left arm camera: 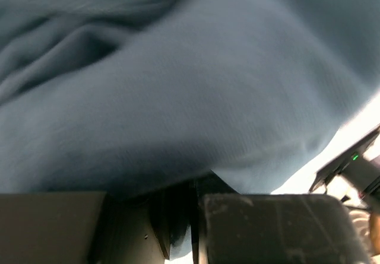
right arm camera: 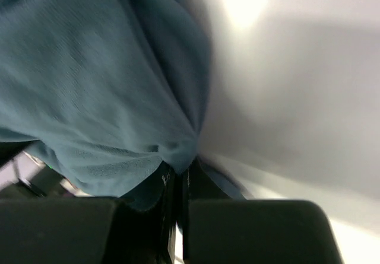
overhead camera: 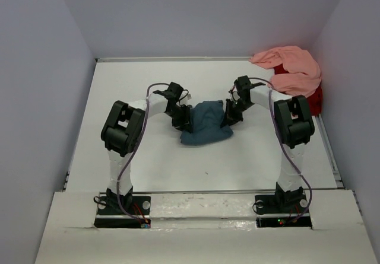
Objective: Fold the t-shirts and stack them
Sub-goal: Fold the long partially folded tshirt into a neat square
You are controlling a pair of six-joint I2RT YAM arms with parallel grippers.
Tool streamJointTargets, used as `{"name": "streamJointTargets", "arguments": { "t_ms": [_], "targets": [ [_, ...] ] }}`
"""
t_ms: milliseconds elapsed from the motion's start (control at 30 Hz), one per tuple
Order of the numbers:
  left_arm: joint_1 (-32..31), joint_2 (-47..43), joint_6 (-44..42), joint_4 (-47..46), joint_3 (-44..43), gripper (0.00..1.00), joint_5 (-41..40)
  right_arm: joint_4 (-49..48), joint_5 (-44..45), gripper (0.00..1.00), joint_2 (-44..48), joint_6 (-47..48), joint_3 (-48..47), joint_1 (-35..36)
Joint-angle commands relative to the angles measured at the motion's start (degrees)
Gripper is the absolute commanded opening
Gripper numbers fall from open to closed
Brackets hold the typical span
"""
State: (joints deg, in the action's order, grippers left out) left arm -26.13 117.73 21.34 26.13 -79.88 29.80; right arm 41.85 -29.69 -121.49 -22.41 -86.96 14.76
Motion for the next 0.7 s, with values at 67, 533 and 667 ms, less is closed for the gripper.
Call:
{"name": "streamJointTargets", "arguments": {
  "t_ms": [67, 533, 667],
  "targets": [
    [-3.23, -7.84, 1.15, 5.51, 13.31, 0.2, -6.41, 2.19, 3.5, 0.0, 13.45, -4.21, 16.8, 4.66],
    [-3.93, -16.31, 3.62, 6.3, 21.08, 0.2, -7.48, 6.41, 5.96, 0.0, 32.63, -6.77, 32.99, 4.66],
    [-4.19, -16.04, 3.44, 6.21, 20.73, 0.2, -7.48, 5.88, 5.7, 0.02, 32.37, -6.68, 33.43, 5.18]
  ]
}}
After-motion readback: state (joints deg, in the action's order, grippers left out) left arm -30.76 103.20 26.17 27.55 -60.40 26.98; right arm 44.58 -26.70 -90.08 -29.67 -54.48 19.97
